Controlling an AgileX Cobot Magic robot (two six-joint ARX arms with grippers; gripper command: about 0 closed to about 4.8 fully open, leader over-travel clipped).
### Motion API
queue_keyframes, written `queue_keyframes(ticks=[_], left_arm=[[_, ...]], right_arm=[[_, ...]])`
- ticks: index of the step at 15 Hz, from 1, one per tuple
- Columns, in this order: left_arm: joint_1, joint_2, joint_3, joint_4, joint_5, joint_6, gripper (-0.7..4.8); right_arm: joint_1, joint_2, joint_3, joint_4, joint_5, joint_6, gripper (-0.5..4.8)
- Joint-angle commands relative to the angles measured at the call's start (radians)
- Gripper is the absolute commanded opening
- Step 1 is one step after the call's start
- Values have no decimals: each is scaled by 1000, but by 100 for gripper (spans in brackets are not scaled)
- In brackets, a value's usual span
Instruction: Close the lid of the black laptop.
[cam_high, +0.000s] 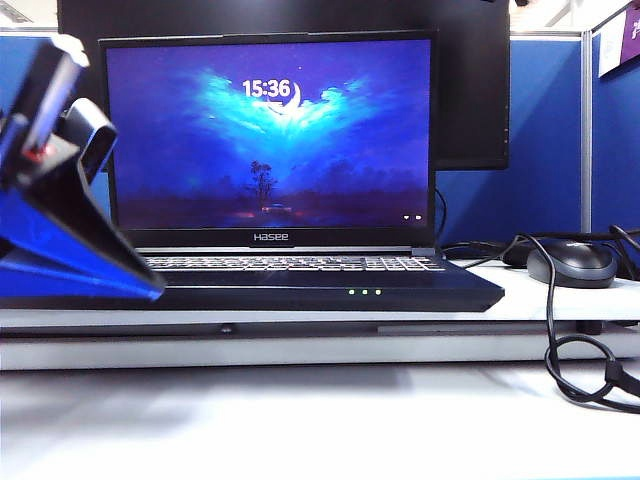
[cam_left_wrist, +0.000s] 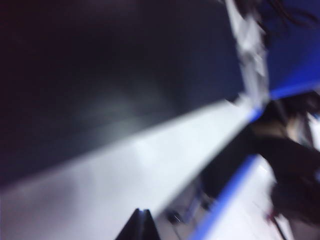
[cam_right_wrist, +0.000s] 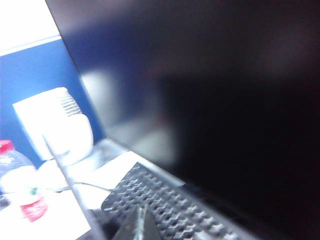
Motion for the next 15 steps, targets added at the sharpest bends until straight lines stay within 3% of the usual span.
queue_keyframes(ticks=[1,4,6,9,12,15], left_arm=[[2,4,3,8,-167,18,-5],[2,18,3,-8,-276,39,-4],[3,68,2,13,-334,83,-3],[3,109,2,62,-360,83,-2],[3,112,2,131,-385,103,-2],[3,117,2,171,-388,123,0]], right_arm=[[2,-5,4,-49,11,-10,-1],[67,-4,4,-93,33,-31,-1],[121,5,49,-212,209,-55,-1],[162,14,132,-337,347,-96,-1],[188,14,221,-500,424,-97,-1],[237,21,230,-529,460,-105,-1]])
